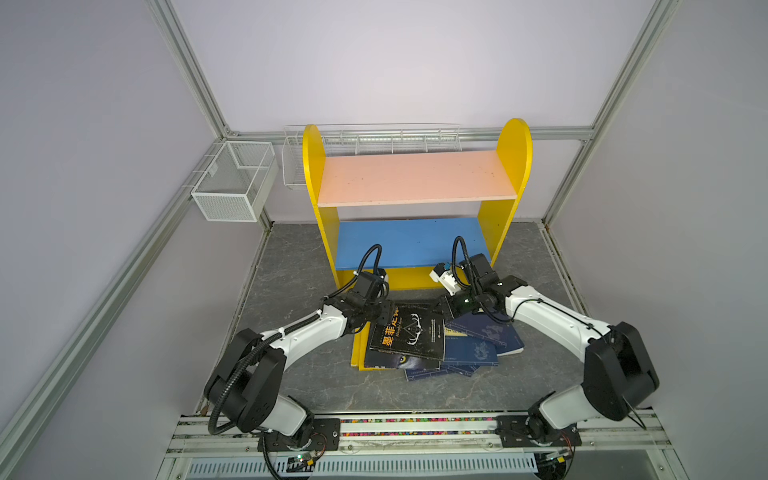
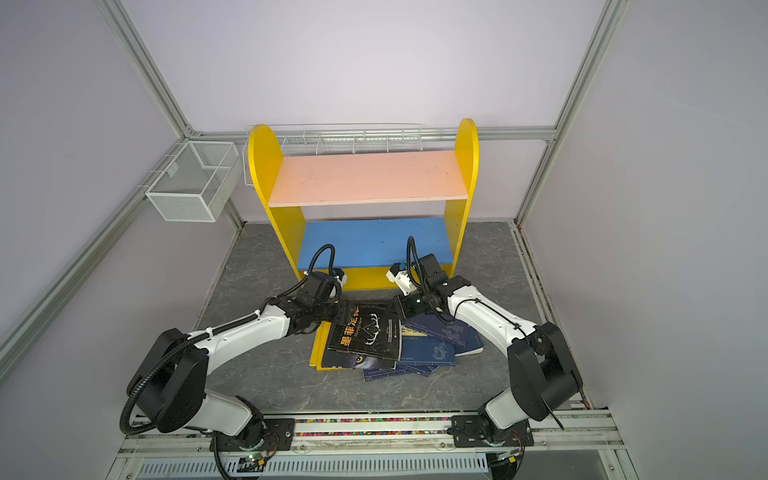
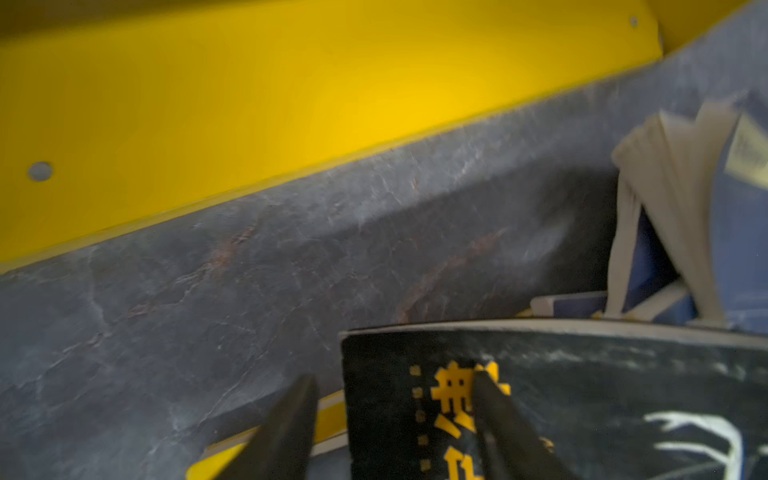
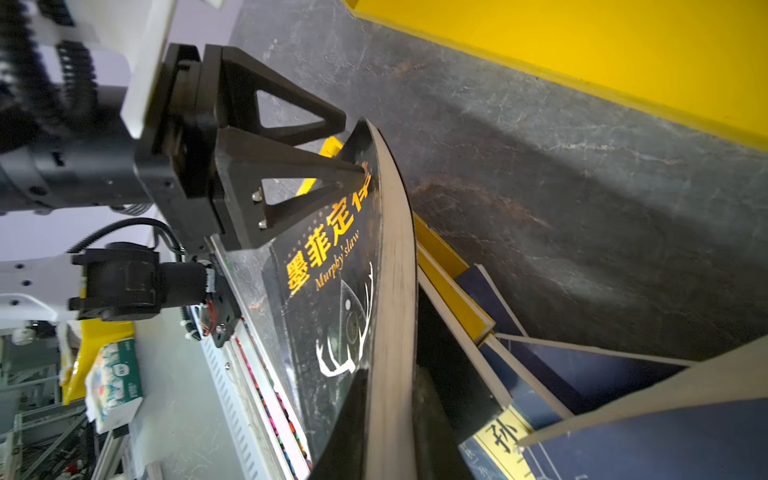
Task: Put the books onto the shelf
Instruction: 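Lift the black book upright with the right gripper while left steadies it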
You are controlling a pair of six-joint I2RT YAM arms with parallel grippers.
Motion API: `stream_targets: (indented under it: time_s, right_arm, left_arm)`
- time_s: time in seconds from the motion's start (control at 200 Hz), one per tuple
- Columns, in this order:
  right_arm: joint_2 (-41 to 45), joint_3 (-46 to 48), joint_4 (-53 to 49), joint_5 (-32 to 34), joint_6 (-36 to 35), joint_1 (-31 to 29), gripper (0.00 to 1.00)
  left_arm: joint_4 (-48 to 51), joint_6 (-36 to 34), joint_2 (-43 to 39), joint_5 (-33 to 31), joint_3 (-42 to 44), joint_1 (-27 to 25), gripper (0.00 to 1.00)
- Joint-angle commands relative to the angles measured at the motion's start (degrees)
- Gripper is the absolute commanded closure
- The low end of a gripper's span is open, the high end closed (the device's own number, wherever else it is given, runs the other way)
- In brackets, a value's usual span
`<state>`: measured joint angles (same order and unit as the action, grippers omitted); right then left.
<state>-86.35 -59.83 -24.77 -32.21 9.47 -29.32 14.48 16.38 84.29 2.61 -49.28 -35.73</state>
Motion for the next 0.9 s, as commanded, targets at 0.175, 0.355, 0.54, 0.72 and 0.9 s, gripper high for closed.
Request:
stream_targets:
  time_s: [0.175,0.355,0.54,0.72,0.9]
  right_arm:
    - [6.57,0.85,10.78,-12.98,2.93,5.12,0.93]
    - [8.41,2.69,18.16,-18.45,7.98,6.64,0.93]
    - [8.91,2.26,21.33,-19.3,10.54,7.87,0.93]
    - [9.44,2.09,24.76,-19.04,12.99,9.28,0.93]
    - [9.48,2.42,27.77,-19.72,14.91,9.65,0.93]
  left_arm:
    - [-6.56,9.28,-9.93,18.12,2.85,13.9,0.1]
    - [-5.63,8.44,-11.96,24.67,5.04,15.42,0.03]
    - [-3.84,8.23,-8.96,31.34,3.2,15.42,0.02]
    - [-0.26,6.78,-4.98,34.98,0.46,15.42,0.03]
    - [-8.15,10.91,-3.58,43.07,1.56,15.38,0.07]
